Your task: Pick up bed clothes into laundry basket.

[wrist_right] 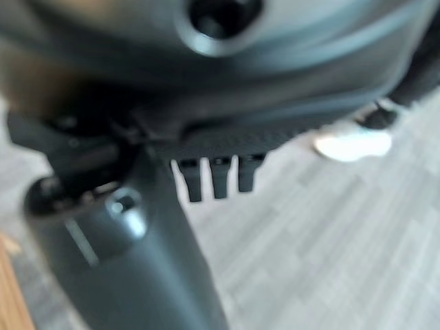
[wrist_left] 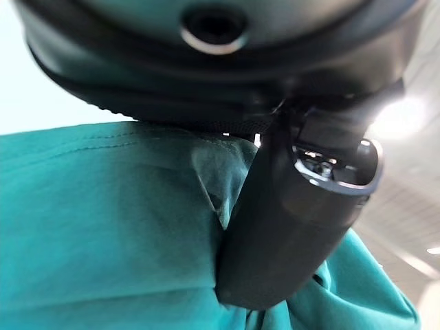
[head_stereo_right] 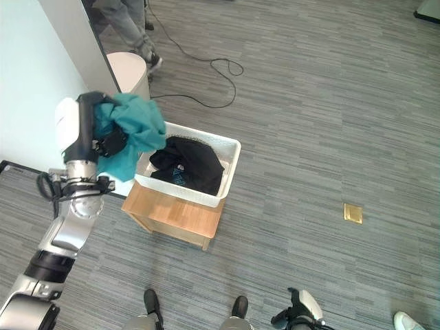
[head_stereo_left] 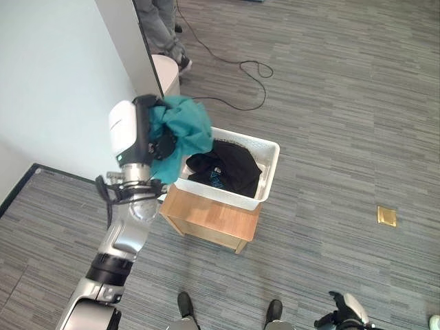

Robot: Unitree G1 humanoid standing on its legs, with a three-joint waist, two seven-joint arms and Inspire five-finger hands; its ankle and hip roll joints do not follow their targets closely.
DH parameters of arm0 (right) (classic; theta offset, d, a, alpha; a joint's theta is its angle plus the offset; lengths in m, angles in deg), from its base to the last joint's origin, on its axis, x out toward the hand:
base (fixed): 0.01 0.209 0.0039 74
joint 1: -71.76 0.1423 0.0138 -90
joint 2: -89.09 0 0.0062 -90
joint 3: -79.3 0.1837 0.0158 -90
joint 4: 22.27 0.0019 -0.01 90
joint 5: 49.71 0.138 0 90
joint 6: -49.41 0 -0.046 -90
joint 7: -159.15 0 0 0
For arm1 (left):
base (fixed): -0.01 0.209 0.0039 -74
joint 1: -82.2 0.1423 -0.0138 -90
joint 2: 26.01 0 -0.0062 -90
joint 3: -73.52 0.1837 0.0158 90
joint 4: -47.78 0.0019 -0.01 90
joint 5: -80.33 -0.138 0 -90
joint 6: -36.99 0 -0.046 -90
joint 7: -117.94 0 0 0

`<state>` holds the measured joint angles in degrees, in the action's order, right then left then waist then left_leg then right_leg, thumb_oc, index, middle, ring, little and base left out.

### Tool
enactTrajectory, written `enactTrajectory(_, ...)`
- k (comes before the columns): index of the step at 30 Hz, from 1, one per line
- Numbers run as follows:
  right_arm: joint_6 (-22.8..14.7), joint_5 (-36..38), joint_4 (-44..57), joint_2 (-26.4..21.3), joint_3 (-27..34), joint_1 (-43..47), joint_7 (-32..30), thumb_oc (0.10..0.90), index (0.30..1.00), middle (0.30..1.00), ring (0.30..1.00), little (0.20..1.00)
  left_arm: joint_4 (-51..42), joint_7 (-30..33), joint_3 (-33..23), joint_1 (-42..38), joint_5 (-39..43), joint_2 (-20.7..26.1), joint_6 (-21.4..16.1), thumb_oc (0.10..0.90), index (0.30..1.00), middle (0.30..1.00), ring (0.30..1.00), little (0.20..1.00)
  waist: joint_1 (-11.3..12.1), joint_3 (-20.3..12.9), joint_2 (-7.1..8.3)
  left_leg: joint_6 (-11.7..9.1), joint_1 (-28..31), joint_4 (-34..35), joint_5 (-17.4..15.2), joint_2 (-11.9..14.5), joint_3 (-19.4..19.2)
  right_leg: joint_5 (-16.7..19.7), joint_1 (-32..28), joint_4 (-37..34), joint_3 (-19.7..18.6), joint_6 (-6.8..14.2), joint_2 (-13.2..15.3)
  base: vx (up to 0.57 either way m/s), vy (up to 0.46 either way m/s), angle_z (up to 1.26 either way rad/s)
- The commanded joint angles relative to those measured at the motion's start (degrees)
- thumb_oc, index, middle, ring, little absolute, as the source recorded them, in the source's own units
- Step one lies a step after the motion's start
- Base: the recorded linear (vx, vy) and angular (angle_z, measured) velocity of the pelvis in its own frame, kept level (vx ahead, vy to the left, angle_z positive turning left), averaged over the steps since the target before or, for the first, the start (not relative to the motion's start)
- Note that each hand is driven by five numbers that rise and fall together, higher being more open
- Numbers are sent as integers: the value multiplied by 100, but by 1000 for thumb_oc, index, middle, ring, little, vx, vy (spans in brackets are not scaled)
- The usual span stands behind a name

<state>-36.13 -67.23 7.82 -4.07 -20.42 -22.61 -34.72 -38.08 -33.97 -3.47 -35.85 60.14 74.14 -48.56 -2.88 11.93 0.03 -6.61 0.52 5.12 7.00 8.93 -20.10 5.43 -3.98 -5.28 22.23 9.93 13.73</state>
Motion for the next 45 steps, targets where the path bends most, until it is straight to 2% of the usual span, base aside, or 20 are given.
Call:
enactTrajectory(1,-21,-122,-329,-169,-100,-112,51,800,900,900,900,900,222,126,31,-1449,252,-212,-657,400,300,300,300,300,-94,-245,-7,-6,162,-12,-690,78,16,-493,-208,28,-56,438,145,0,12,-13)
enactTrajectory(4,-28,-10,-418,-140,-25,-161,46,800,900,900,900,900,490,59,164,-1610,346,-330,-630,400,300,300,300,300,-151,-236,-7,-3,171,-12,-691,73,-6,-485,-204,28,-62,444,149,7,12,-14)
enactTrajectory(5,-34,69,-422,-147,-10,-152,16,800,900,900,900,900,809,-7,337,-1733,285,-399,-532,400,300,300,300,300,-238,-233,-4,2,181,-12,-693,69,-35,-468,-179,28,-74,449,146,12,14,-13)
enactTrajectory(9,-68,233,-320,-151,46,-83,-45,800,900,900,900,900,1596,21,596,-2148,190,-367,-408,400,300,300,300,300,-325,-211,5,7,188,-12,-709,61,-129,-431,-103,28,-122,461,141,12,15,-13)
enactTrajectory(10,-87,287,-232,-179,12,8,-99,800,900,900,900,900,1998,41,711,-2378,95,-281,-295,400,300,300,300,300,-417,-188,18,11,184,-12,-718,65,-206,-382,-35,28,-153,477,138,2,20,-11)
enactTrajectory(14,-119,402,-59,-204,-52,136,-205,800,900,900,900,900,2621,134,932,-2976,-57,-46,-149,400,300,300,300,300,-562,-119,69,8,123,-12,-715,104,-369,-311,151,28,-208,496,144,-22,20,-22)
enactTrajectory(20,-150,395,-30,-159,-211,159,-282,800,900,900,900,900,3450,266,1144,-3742,23,493,-121,400,300,300,300,300,-750,-28,146,-3,39,-12,-712,164,-636,-200,383,28,-219,507,149,-17,16,-15)
enactTrajectory(25,-182,451,-158,-135,-273,188,-328,800,900,900,900,900,3622,372,1269,-3968,56,631,-194,400,300,300,300,300,-823,29,195,-26,-39,-12,-692,196,-698,-129,482,28,-187,507,177,-8,10,-7)
enactTrajectory(27,-210,527,-225,-103,-296,281,-396,800,900,900,900,900,3878,401,1475,-4087,-159,740,-179,400,300,300,300,300,-881,118,179,-31,-136,-12,-660,208,-762,-83,610,28,-181,507,197,-48,40,-7)
enactTrajectory(31,-212,529,-230,-95,-297,290,-399,800,900,900,900,900,3887,404,1483,-4099,-159,742,-183,400,300,300,300,300,-877,112,184,-31,-149,-12,-658,207,-766,-80,626,28,-186,507,197,-15,13,-9)
enactTrajectory(32,-251,602,-247,-49,-287,307,-427,800,900,900,900,900,4064,420,1512,-4019,-274,761,-166,400,300,300,300,300,-914,203,186,-32,-182,-12,-672,215,-802,-69,692,28,-209,507,192,-67,53,-3)
enactTrajectory(34,-423,630,-296,19,-370,366,-412,800,900,900,900,900,4396,275,1555,-3603,-825,645,-30,400,300,300,300,300,-776,346,168,-21,-331,-12,-655,215,-791,-44,786,28,-110,507,274,-66,46,-7)
enactTrajectory(35,-401,669,-332,35,-359,329,-429,800,900,900,900,900,4442,306,1530,-3509,-852,615,58,800,900,900,900,900,-772,372,171,-22,-346,-12,-654,222,-785,-38,808,28,-108,507,291,-26,11,-10)
enactTrajectory(40,-531,924,-382,207,-383,260,-451,800,900,900,900,900,5084,367,1486,-3364,-751,317,24,800,900,900,900,900,-792,500,222,-46,-475,-12,-611,256,-720,-14,899,28,-41,507,314,-35,-18,4)
enactTrajectory(45,-683,1081,-224,243,-488,306,-399,800,900,900,900,900,4885,509,1548,-3304,-759,398,-30,800,900,900,900,900,-748,480,230,-68,-506,-12,-583,289,-684,-20,883,28,-2,507,318,-7,-20,8)
